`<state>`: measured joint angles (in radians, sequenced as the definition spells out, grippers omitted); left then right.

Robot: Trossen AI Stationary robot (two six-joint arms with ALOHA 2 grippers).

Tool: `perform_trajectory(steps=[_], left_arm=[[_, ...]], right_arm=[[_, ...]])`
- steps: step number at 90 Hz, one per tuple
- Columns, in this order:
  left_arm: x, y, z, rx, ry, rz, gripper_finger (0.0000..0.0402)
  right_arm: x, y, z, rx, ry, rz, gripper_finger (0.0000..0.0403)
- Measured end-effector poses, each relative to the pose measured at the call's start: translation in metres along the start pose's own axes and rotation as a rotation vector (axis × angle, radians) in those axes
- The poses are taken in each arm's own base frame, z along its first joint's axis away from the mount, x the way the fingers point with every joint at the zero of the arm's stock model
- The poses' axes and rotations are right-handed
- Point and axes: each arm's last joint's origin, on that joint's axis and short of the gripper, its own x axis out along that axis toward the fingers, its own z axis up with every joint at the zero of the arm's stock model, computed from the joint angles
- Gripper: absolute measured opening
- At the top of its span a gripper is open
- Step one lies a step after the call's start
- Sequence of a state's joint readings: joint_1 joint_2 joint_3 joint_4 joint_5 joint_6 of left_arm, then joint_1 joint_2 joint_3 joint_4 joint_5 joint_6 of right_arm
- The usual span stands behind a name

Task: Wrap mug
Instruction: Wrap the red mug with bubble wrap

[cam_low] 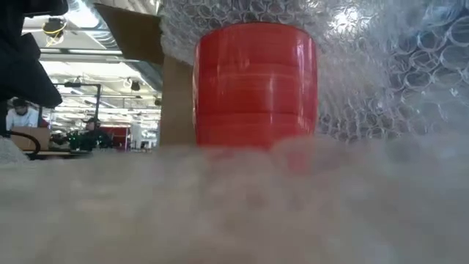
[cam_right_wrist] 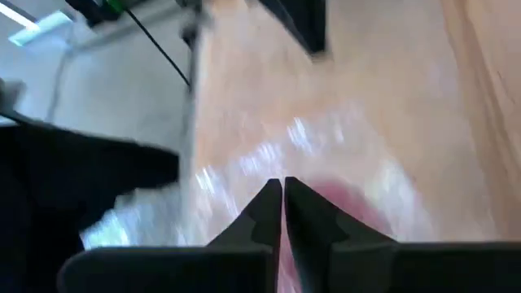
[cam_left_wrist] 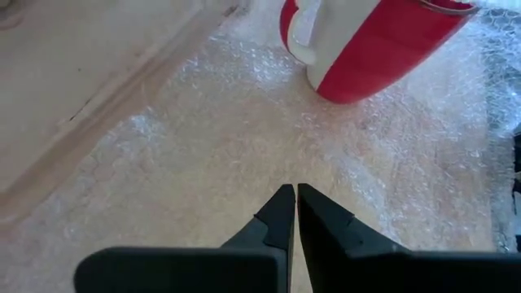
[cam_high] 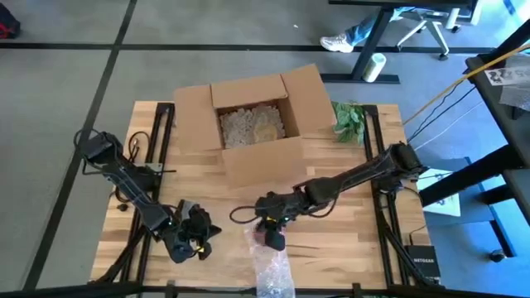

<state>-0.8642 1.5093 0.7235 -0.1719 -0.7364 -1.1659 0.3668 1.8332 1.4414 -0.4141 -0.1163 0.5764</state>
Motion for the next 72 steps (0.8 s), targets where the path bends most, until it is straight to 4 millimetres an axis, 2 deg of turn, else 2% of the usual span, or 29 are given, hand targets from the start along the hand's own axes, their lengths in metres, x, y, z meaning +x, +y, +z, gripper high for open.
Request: perform_trajectory(steps=[17,26,46,53,61,72], left_arm=[[0.000,-0.002,0.001,-0.027,-0.007,-0.017,0.0000],[0.002,-0.007,0.000,-0.048,0.011,-0.068,0.0000],[0.016,-0.014,-0.011,-0.070,0.019,-0.099,0.0000],[0.021,-0.015,-0.016,-0.078,0.031,-0.105,0.0000],[0.024,-0.017,-0.019,-0.090,0.034,-0.122,0.0000],[0.027,-0.019,-0.021,-0.102,0.032,-0.137,0.0000]], right_arm=[[0.004,0.011,-0.014,0.029,0.056,-0.010,0.0000],[0.011,0.008,-0.016,0.048,0.065,-0.027,0.0000],[0.029,-0.002,-0.014,0.065,0.071,-0.047,0.0000],[0.031,-0.004,-0.007,0.075,0.092,-0.080,0.0000],[0.036,-0.005,-0.001,0.070,0.155,-0.115,0.0000],[0.056,-0.009,0.005,0.049,0.277,-0.151,0.0000]])
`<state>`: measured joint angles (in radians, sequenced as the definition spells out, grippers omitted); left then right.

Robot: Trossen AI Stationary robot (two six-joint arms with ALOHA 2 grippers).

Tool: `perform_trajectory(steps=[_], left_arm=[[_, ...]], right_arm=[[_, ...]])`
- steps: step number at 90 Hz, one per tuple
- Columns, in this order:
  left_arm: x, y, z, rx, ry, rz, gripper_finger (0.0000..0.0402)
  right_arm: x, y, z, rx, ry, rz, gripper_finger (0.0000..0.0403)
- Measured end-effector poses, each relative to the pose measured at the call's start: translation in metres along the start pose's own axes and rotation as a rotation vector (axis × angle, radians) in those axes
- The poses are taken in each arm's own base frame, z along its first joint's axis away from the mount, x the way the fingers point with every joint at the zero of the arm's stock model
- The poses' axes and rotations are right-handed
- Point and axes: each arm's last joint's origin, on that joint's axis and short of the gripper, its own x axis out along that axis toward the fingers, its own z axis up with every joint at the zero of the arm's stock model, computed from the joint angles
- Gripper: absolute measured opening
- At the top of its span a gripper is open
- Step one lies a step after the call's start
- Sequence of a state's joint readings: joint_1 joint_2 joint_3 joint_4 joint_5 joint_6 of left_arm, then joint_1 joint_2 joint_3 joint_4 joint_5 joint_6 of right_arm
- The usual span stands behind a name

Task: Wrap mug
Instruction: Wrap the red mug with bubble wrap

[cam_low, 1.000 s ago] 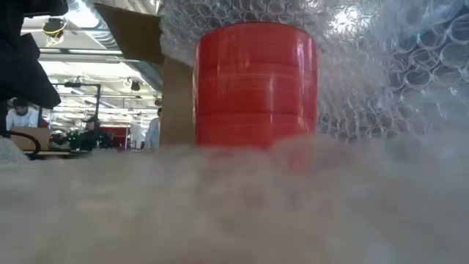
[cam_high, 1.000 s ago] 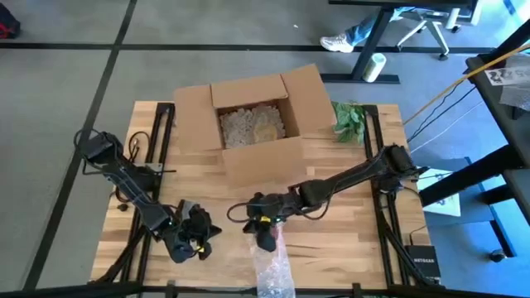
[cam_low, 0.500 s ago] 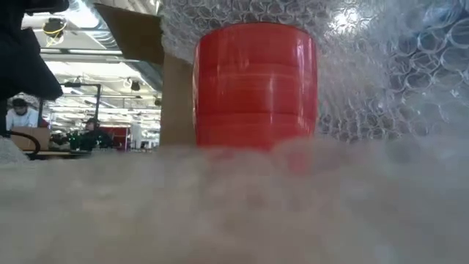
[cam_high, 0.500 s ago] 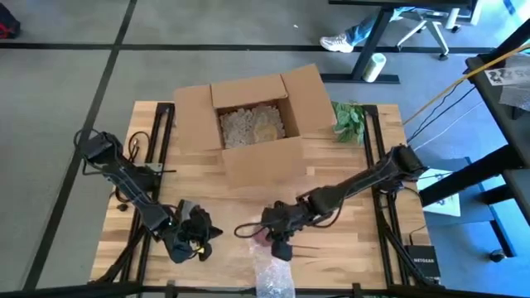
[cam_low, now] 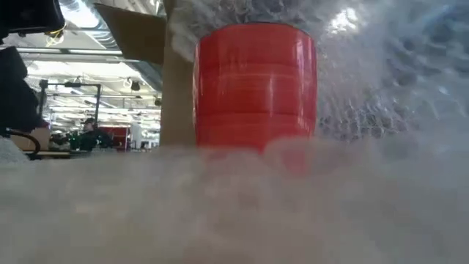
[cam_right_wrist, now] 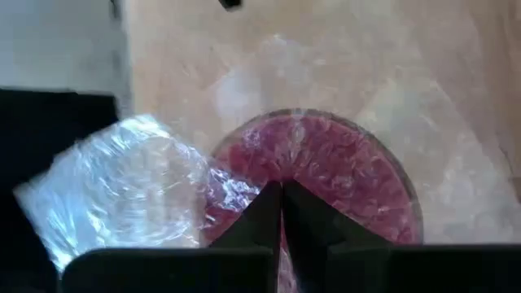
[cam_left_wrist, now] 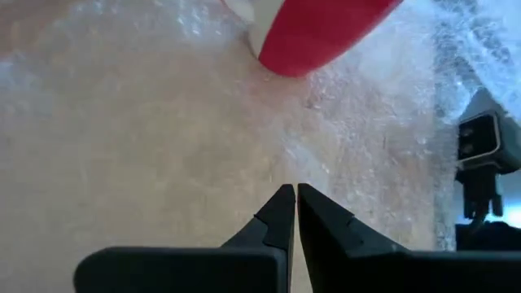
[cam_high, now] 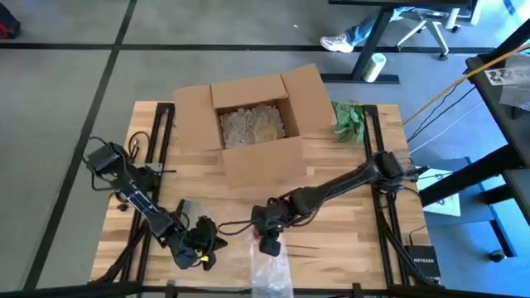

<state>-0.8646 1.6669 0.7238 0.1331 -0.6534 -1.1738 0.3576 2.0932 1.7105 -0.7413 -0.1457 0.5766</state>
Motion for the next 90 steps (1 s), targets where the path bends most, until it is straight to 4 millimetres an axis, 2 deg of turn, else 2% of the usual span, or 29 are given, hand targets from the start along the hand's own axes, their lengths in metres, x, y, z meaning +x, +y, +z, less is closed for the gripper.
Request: perform_trajectory(steps=[20,27,38,46,56,69,79,90], left_arm=[[-0.002,-0.005,-0.001,-0.008,-0.008,-0.040,0.0000],[-0.004,-0.006,-0.004,-0.008,-0.001,-0.045,0.0000],[-0.007,-0.008,-0.008,-0.010,0.003,-0.059,0.0000],[-0.007,-0.010,-0.008,-0.016,-0.002,-0.070,0.0000],[-0.007,-0.011,-0.007,-0.017,-0.012,-0.086,0.0000],[-0.007,-0.015,-0.005,-0.016,-0.029,-0.115,0.0000],[-0.008,-0.019,-0.004,-0.021,-0.044,-0.148,0.0000],[-0.003,-0.024,-0.002,-0.022,-0.075,-0.203,0.0000]], right_arm=[[0.030,0.001,0.012,-0.046,0.171,-0.051,0.0000],[0.029,0.001,0.012,-0.062,0.193,-0.073,0.0000],[0.027,-0.008,0.007,-0.073,0.204,-0.225,0.0000],[0.023,-0.015,0.009,-0.063,0.203,-0.270,0.0000],[0.025,-0.013,0.016,-0.068,0.148,-0.227,0.0000],[0.028,-0.003,0.024,-0.095,0.101,-0.041,0.0000],[0.029,-0.007,0.018,-0.069,0.153,-0.110,0.0000],[0.030,-0.007,0.019,-0.069,0.143,-0.103,0.0000]])
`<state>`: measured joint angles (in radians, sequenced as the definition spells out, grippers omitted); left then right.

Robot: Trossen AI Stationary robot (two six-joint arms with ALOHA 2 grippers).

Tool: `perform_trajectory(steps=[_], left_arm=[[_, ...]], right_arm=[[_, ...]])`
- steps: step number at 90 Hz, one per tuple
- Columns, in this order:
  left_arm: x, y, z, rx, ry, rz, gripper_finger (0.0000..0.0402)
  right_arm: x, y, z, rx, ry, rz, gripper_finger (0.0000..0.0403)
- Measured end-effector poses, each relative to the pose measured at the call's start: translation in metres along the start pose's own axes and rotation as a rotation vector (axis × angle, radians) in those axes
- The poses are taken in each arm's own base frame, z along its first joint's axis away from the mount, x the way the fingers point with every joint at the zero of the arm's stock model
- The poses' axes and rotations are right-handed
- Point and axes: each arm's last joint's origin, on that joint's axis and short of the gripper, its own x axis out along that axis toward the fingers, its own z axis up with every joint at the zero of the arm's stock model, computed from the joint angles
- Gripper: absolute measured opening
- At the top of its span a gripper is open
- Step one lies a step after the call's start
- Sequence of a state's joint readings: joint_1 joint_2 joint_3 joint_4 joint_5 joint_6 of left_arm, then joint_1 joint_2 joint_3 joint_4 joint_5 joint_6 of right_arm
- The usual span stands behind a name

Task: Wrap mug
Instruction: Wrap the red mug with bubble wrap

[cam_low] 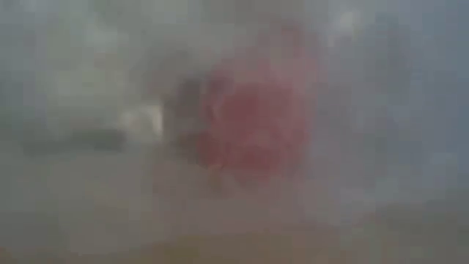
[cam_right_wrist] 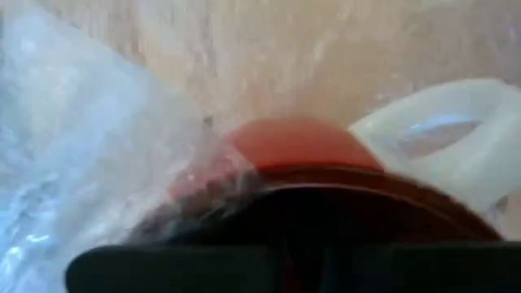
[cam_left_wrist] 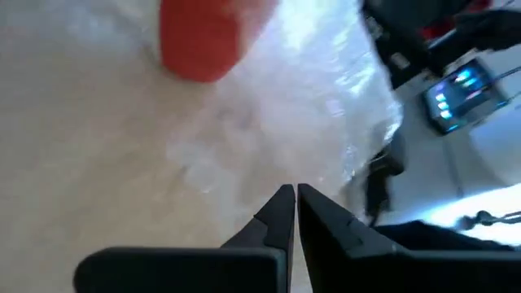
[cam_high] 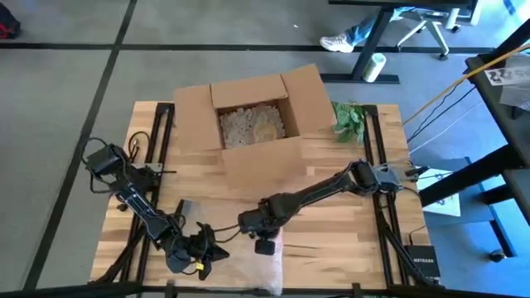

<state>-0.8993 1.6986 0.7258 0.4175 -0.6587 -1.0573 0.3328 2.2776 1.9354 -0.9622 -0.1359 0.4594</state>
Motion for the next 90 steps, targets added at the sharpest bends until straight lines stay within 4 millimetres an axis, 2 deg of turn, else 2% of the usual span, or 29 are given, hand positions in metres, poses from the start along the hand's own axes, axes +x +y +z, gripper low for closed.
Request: perform_trajectory(steps=[11,24,39,67,90], left_arm=[[0.016,0.002,-0.005,0.003,0.034,0.010,0.0000],[0.037,0.012,-0.021,-0.020,0.114,0.049,0.0000],[0.049,0.010,-0.028,-0.028,0.127,0.051,0.0000],[0.073,0.006,-0.015,0.011,0.096,0.066,0.0000],[0.087,-0.007,0.011,0.105,0.024,0.029,0.0000]], right_arm=[[0.000,0.001,0.001,-0.003,-0.015,0.007,0.0000],[0.000,0.001,0.002,-0.017,-0.016,0.009,0.0000],[0.000,0.001,0.003,-0.019,-0.024,0.019,0.0000],[0.000,0.004,0.007,-0.026,-0.066,0.049,0.0000],[0.000,0.004,0.007,-0.032,-0.075,0.048,0.0000]])
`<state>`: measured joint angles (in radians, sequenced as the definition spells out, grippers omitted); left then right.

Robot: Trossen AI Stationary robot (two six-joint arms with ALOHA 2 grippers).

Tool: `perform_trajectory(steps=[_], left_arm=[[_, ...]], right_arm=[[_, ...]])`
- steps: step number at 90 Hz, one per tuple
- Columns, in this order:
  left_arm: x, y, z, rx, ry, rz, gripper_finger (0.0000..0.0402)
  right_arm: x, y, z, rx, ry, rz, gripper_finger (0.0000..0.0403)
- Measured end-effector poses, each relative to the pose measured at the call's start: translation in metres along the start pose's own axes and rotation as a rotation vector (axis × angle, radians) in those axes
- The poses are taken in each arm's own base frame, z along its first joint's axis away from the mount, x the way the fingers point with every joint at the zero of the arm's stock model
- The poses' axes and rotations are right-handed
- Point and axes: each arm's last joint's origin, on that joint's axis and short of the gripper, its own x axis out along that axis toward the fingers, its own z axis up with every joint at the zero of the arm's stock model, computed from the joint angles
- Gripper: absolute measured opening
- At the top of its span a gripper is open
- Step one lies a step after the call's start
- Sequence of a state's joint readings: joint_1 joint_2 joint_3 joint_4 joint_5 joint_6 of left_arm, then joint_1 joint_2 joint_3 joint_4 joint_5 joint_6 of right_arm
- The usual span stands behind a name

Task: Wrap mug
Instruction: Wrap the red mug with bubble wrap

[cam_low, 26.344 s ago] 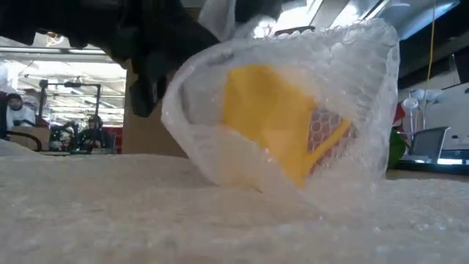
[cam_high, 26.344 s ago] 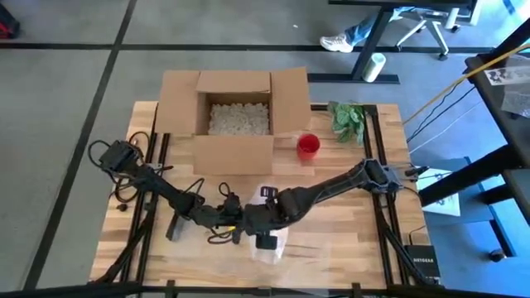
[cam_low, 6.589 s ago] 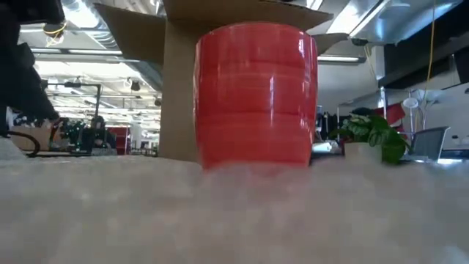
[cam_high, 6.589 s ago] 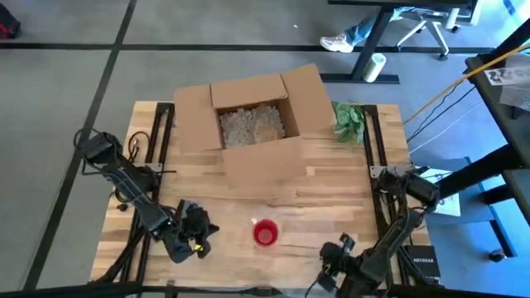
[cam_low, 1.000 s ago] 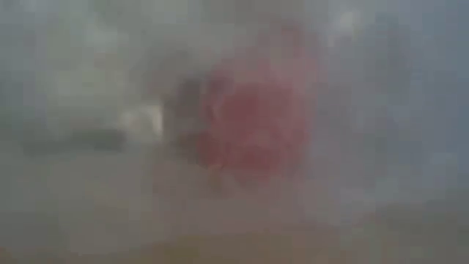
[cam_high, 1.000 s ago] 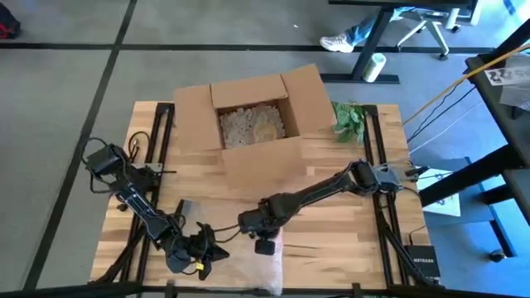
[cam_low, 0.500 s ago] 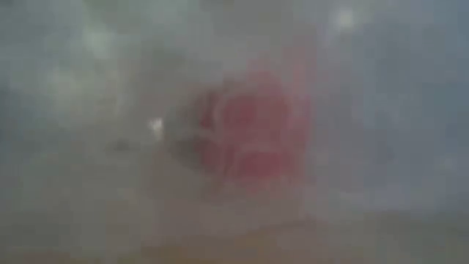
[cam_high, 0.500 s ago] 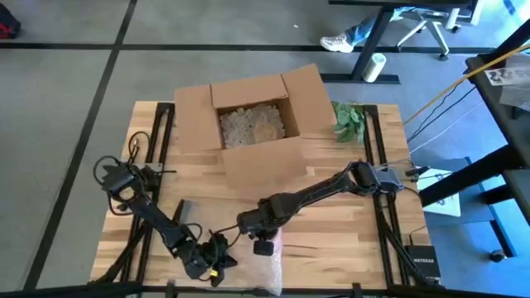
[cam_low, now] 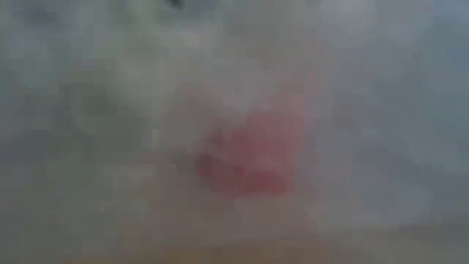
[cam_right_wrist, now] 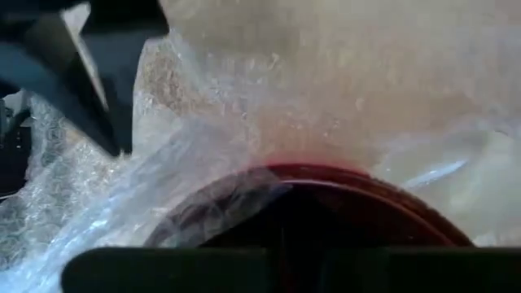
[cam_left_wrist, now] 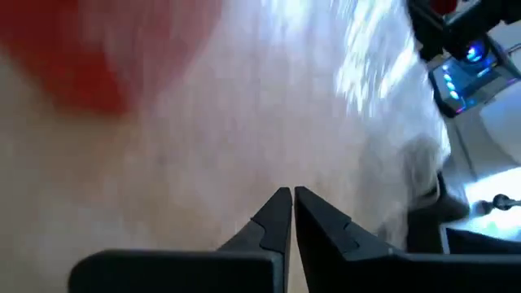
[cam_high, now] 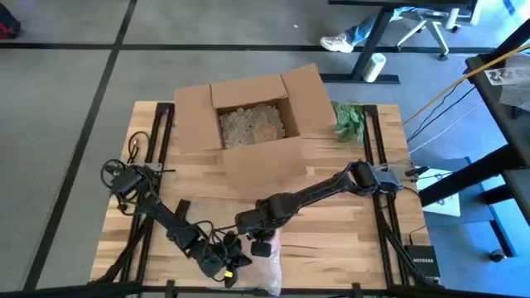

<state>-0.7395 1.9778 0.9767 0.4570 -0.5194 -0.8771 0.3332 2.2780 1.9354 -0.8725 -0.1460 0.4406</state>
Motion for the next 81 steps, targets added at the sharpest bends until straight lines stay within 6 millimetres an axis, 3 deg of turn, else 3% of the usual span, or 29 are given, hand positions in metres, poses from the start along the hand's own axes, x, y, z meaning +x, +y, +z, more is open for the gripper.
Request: perform_trajectory(steps=[17,46,81], left_arm=[[0.003,-0.005,0.009,0.028,-0.021,-0.007,0.0000],[-0.004,-0.017,-0.001,-0.063,0.056,-0.108,0.0000],[0.001,-0.010,0.003,-0.096,0.057,-0.073,0.0000]], right_arm=[[0.000,0.000,0.001,-0.002,-0.009,0.004,0.0000],[0.000,-0.001,0.001,-0.010,-0.015,-0.010,0.0000],[-0.001,-0.003,0.002,0.002,-0.017,-0.010,0.0000]])
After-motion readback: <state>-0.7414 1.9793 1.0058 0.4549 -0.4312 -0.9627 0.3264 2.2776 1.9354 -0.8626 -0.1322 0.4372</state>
